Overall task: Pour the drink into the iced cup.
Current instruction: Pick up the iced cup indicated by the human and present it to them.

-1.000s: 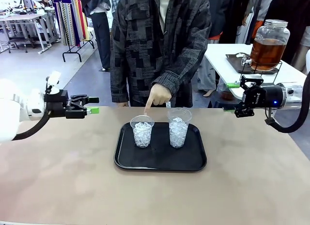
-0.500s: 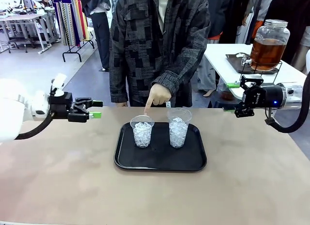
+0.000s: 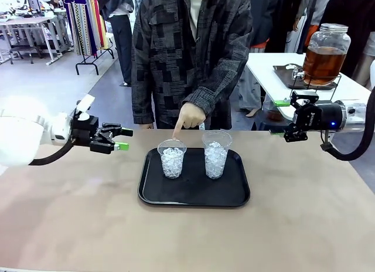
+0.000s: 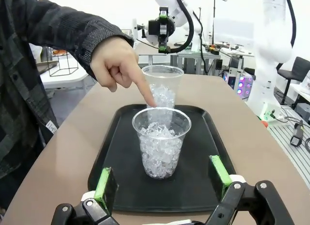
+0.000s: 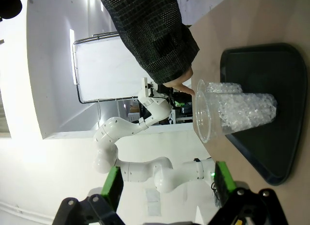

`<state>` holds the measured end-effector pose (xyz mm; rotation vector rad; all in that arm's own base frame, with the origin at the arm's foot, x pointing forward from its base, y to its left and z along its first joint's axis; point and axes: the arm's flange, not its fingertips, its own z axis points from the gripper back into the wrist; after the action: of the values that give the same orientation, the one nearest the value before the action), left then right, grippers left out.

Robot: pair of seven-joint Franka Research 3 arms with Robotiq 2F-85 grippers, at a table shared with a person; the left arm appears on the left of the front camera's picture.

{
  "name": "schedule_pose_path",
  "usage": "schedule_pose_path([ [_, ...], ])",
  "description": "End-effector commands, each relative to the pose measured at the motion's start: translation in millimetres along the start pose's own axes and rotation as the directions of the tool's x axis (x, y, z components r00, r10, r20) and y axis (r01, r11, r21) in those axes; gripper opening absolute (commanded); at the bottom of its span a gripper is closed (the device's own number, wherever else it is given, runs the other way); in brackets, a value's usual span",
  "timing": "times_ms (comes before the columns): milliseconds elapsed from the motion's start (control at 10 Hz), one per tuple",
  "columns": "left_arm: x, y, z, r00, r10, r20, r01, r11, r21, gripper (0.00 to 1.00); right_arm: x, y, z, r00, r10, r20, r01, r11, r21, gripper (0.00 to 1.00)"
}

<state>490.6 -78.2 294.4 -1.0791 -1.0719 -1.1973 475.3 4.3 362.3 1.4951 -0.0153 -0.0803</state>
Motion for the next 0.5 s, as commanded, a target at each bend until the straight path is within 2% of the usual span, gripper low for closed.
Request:
schedule_pose_path([
  [0, 1.0, 10.3, -8.4, 0.999, 0.002, -0.035, -0.001, 0.999, 0.032, 1.00, 0.0, 1.5, -0.4, 1.000, 0.005, 0.001, -0.005, 1.000, -0.001, 1.00],
  [400, -8.5, 25.7, -32.9, 0.994, -0.002, -0.106, 0.007, 0.999, 0.044, 1.00, 0.0, 1.5, -0.4, 1.000, 0.005, 0.001, -0.005, 1.000, -0.001, 1.00],
])
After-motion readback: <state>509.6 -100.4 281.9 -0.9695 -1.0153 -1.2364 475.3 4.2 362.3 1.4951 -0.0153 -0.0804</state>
